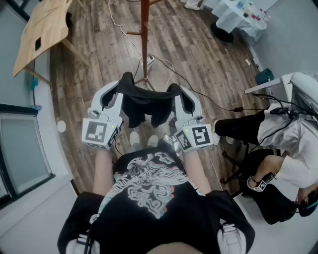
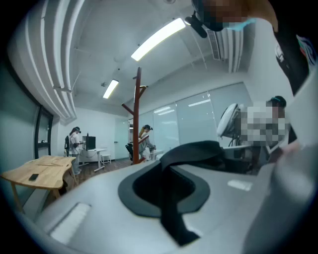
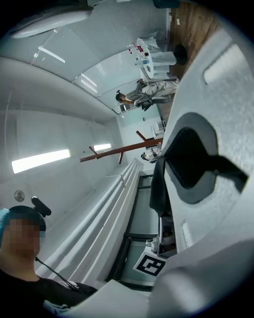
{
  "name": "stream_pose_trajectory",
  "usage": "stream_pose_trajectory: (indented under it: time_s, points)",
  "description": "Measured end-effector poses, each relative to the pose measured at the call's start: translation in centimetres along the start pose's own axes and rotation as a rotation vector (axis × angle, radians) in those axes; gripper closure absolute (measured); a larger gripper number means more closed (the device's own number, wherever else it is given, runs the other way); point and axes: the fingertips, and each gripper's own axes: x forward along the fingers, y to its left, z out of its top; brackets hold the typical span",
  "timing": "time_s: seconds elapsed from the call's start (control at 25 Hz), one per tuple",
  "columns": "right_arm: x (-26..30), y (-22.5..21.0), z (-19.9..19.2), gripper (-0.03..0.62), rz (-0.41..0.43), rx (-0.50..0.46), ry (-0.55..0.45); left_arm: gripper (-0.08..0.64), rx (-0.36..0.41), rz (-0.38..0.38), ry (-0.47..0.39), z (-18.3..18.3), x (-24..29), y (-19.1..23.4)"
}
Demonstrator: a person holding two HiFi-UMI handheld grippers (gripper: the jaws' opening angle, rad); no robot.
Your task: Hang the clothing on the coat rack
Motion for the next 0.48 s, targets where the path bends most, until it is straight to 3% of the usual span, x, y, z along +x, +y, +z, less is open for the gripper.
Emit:
stream_pose_trajectory:
  time_s: [0.24,0.48]
  points:
    - [-2.2,0.9,-0.9,0.591,-0.004,0.004,0.018,0.558,-0.014,-0.008,-0.101,0.6,-3.2,-2.4]
    - [-2.8,2.3,-2.1,0.591,-0.003,0.028,0.030,0.558,-0.001,-0.002,-0.063,-0.1,-4.7,-2.8]
